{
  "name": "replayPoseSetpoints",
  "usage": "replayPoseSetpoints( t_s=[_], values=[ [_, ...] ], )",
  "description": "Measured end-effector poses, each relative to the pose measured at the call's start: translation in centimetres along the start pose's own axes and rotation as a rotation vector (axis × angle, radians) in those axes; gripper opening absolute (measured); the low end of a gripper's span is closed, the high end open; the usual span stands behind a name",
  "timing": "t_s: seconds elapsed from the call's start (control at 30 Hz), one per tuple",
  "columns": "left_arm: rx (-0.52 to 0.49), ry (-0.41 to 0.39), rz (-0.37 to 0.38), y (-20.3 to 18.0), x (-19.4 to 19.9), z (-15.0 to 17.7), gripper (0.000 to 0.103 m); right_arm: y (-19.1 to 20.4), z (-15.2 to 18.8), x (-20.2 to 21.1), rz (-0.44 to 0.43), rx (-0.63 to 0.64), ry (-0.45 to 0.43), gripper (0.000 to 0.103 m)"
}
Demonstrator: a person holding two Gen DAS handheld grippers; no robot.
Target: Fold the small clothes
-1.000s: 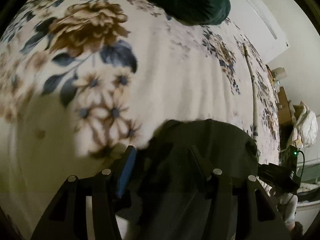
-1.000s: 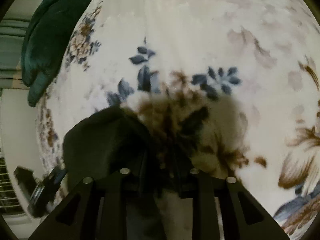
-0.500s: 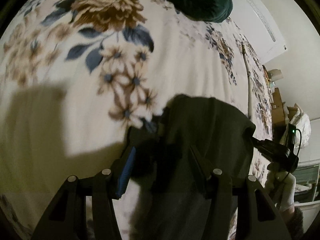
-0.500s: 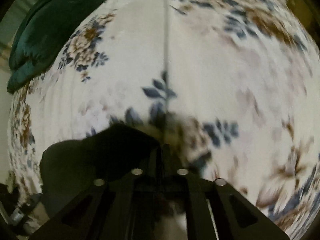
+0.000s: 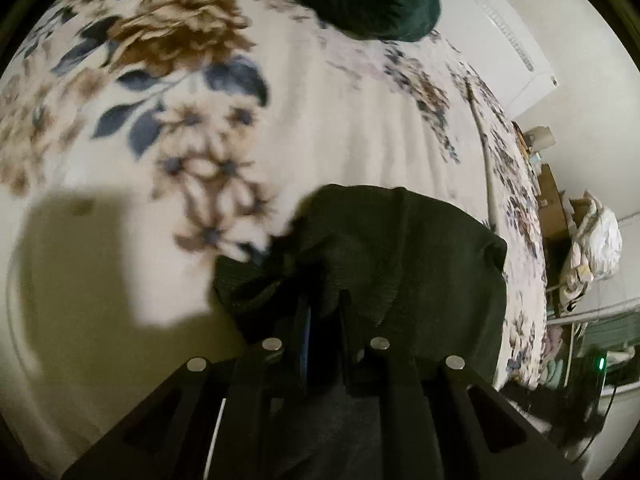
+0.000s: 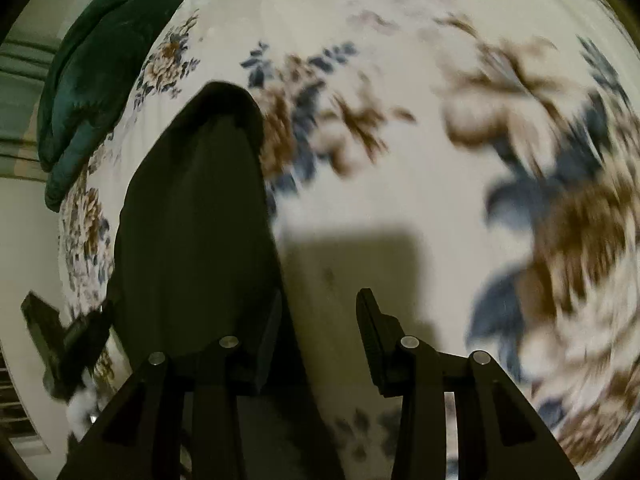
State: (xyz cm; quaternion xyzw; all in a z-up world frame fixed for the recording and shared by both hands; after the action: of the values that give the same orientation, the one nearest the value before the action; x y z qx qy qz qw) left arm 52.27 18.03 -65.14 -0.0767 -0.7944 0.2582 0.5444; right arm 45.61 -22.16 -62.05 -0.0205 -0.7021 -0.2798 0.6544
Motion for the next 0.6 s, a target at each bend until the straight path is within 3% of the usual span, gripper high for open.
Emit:
replayPoseSetpoints(
  t_s=[0.07, 0.17, 0.23, 0.3, 0.43, 0.6],
  values=[
    [0.014, 0.032, 0.022, -0.1, 0.2, 0.6, 0.014, -1.3, 2.2, 0.6, -0.012, -0.024, 0.018, 0.041],
    [-0.004, 0.047, 0.037, -1.2, 2.6, 1.8, 0.027, -3.2, 5.6, 1.4, -0.027, -0.053, 0.06, 0.059],
    [-0.006, 0.028, 0.083, -2.1, 5.3, 3.3, 0.046, -4.5, 8.8, 2.1, -0.05, -0.078, 0.095, 0.061],
    [-0.006, 0.015, 0.122, -2.6, 8.3, 5.8, 0.05, -5.8, 12.2, 2.6, -0.057, -0.091, 0.132, 0.061],
    [-0.042, 0.082, 0.087, -2.0, 12.4, 13.6, 0.05, -8.8, 20.8, 3.2, -0.051, -0.12, 0.227, 0.061],
    [-0.052, 0.286, -0.023, 1.1, 13.5, 26.6, 0.05, -11.8, 31.2, 2.5, -0.022, -0.141, 0.362, 0.061]
  ],
)
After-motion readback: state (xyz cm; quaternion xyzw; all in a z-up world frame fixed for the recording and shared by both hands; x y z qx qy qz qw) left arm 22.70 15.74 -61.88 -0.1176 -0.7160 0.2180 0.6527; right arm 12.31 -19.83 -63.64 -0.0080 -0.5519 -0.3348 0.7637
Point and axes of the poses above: each gripper's, at about its wrist camera, not at the fingertips, and x roughly against the way its jaws point, y to its left, z to its underside, the point moved 9 cm from there along -x, roughly the way its jaws point, and after that the axes turned 6 degrees about -x, right-handed, at the moved point
